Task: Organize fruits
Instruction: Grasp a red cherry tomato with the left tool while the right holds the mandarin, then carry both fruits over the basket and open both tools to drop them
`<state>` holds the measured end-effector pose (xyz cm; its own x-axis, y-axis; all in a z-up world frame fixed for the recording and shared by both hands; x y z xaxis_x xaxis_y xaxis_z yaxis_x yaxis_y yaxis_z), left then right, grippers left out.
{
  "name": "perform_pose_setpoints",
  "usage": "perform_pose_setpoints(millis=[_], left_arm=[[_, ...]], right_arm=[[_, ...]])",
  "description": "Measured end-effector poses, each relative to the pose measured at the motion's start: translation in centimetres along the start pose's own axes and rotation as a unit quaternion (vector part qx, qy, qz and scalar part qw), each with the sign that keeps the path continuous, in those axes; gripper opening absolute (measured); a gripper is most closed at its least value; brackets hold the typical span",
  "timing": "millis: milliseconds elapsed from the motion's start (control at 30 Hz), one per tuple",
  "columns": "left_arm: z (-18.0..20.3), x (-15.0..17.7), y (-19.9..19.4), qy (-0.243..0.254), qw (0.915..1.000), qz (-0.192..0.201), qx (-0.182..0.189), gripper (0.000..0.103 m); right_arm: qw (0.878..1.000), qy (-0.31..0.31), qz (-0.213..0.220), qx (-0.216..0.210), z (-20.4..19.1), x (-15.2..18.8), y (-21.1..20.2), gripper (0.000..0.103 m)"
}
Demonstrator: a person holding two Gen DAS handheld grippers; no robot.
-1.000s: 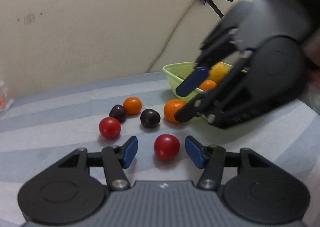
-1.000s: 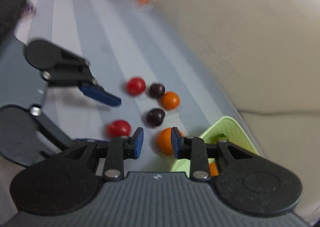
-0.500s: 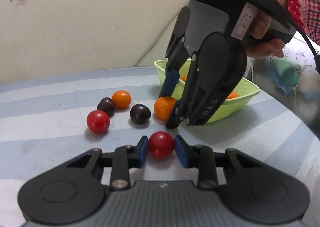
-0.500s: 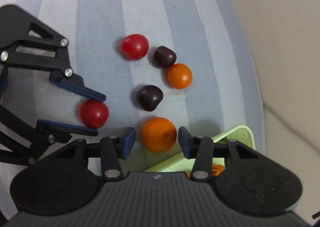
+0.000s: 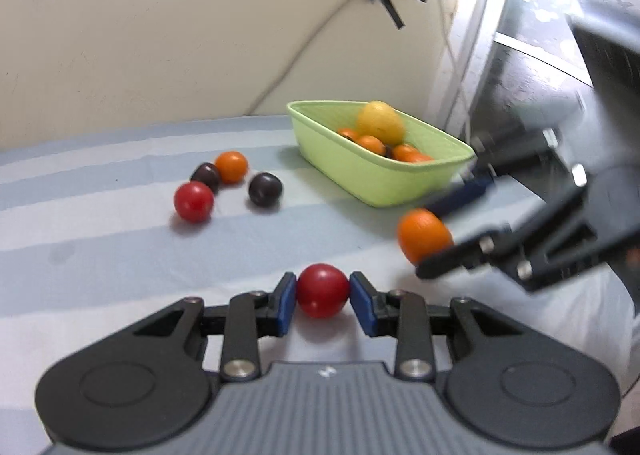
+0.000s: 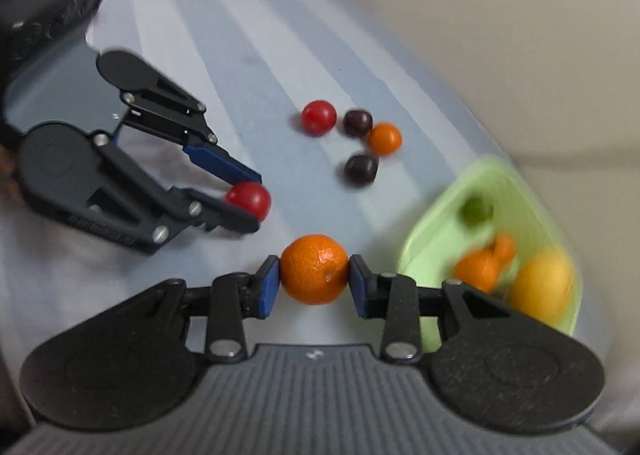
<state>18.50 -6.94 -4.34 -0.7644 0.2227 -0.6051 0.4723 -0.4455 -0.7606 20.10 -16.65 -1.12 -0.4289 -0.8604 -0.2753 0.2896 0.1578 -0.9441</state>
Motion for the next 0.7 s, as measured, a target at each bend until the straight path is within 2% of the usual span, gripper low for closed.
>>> perform_pose_setpoints(millis=[67,133,200,300,367,433,500,600,700], left_arm=[[0.9,0.7,-0.4,0.003,0.9999,-0.004,0.011,0.03],[1.5,1.3,-0.5,0.003,0.9999,-0.01,0.011,0.03],[1.9,1.8,-0.7,0.005,0.9999,-0.011,0.005,0.03],[2.3,2.3,-0.8,0.002,0.9999,-0.01,-0.012,0.031],[2.5,2.3,-0.5,0.0,0.9996,-0.012,-0.024,0.032],[2.8,2.6,-0.8,0.002,0.9993,-0.011,-0.036,0.034],[2.9,2.6,-1.0,0.001,0.9988,-0.01,-0.048,0.039],[3.0,2.5,-1.3,-0.001,0.9981,-0.007,-0.061,0.039],[3.1,2.2,-1.1,-0.002,0.9978,-0.012,-0.066,0.034]], right_arm=[[0.996,0.077,0.033,-0.008,-1.3,2.3,-0.2,0.04],[0.986,0.153,0.069,-0.013,-2.0,4.8,-0.4,0.04],[0.971,0.211,0.116,0.002,-2.7,6.6,-0.4,0.04],[0.947,0.275,0.165,0.012,-3.4,8.2,-0.5,0.041],[0.938,0.295,0.183,0.018,-3.8,8.7,-0.7,0.042],[0.933,0.304,0.189,0.029,-3.8,9.2,-0.6,0.041],[0.932,0.3,0.196,0.043,-4.1,9.2,-0.3,0.041],[0.934,0.291,0.2,0.054,-4.0,9.0,-0.1,0.041],[0.932,0.293,0.207,0.052,-3.9,9.2,0.1,0.041]])
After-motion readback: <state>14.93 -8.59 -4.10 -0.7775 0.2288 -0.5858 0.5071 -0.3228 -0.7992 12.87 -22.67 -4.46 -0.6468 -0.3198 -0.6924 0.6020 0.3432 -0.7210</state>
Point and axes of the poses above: each gripper's, at about its wrist camera, not at the fingertips, and y roughly the way its jaws point, z to its right, x to its underside, the point moved 9 cm from there along y, roughly the way its jaws point, and after that the axes turned 15 degrees about -z, right-handed, at the moved point
